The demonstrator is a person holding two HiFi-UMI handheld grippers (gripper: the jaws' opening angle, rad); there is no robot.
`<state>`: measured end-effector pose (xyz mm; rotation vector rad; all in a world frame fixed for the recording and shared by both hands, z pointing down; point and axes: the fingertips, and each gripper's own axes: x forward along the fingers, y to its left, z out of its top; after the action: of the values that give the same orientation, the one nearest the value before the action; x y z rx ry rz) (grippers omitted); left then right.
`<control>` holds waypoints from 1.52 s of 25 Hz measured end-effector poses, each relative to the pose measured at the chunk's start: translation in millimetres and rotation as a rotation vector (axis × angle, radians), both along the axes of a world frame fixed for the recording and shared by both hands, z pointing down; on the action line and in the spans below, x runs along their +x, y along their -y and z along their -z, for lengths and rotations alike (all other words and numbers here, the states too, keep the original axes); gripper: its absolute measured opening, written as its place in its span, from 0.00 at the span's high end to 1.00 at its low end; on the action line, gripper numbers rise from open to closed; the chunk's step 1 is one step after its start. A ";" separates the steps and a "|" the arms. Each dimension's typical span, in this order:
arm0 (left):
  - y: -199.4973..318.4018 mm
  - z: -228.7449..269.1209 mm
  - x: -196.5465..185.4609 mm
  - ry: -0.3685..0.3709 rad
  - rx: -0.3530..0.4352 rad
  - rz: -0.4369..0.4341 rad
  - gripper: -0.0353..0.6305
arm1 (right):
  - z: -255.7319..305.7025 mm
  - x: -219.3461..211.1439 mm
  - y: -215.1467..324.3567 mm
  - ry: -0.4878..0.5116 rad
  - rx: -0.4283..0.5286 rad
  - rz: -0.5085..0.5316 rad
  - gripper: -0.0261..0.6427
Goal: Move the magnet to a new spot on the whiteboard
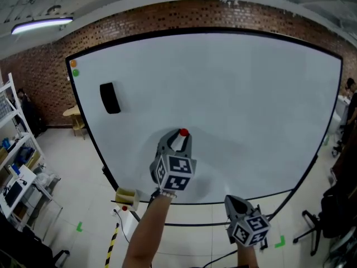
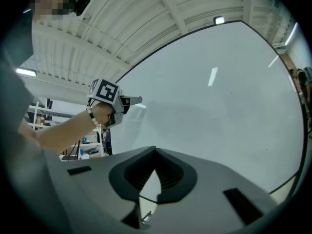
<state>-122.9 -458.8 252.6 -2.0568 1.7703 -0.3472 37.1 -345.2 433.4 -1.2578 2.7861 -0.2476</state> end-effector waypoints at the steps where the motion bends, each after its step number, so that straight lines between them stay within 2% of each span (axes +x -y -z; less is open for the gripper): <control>1: 2.8 0.1 2.2 0.008 -0.001 0.002 0.77 | 1.6 -0.7 3.2 -0.001 0.004 0.007 0.94; 11: 26.7 -4.9 -1.8 0.035 -0.037 0.041 0.77 | 10.5 -15.6 16.9 -0.006 0.015 0.068 0.94; 29: 42.5 -14.4 -0.3 0.084 -0.034 0.083 0.77 | 10.0 -6.8 31.1 0.005 0.006 0.052 0.94; 31: 39.9 -12.9 -0.2 0.064 -0.019 0.076 0.76 | 9.7 -7.3 30.1 0.006 0.004 0.052 0.94; 34: 23.0 -11.4 -2.2 -0.005 -0.002 0.050 0.70 | 7.7 -7.4 27.0 0.005 -0.001 0.055 0.94; 35: 14.0 -14.0 -4.7 -0.052 -0.008 0.032 0.70 | 5.8 -7.6 26.8 0.004 -0.006 0.055 0.94; 38: -16.2 -34.6 -19.6 -0.256 -0.057 -0.024 0.70 | -0.8 -11.7 28.2 -0.003 -0.028 0.060 0.94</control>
<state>-142.5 -442.6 287.2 -2.2453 1.8971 -0.1327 25.4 -373.4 434.3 -1.1818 2.8354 -0.2894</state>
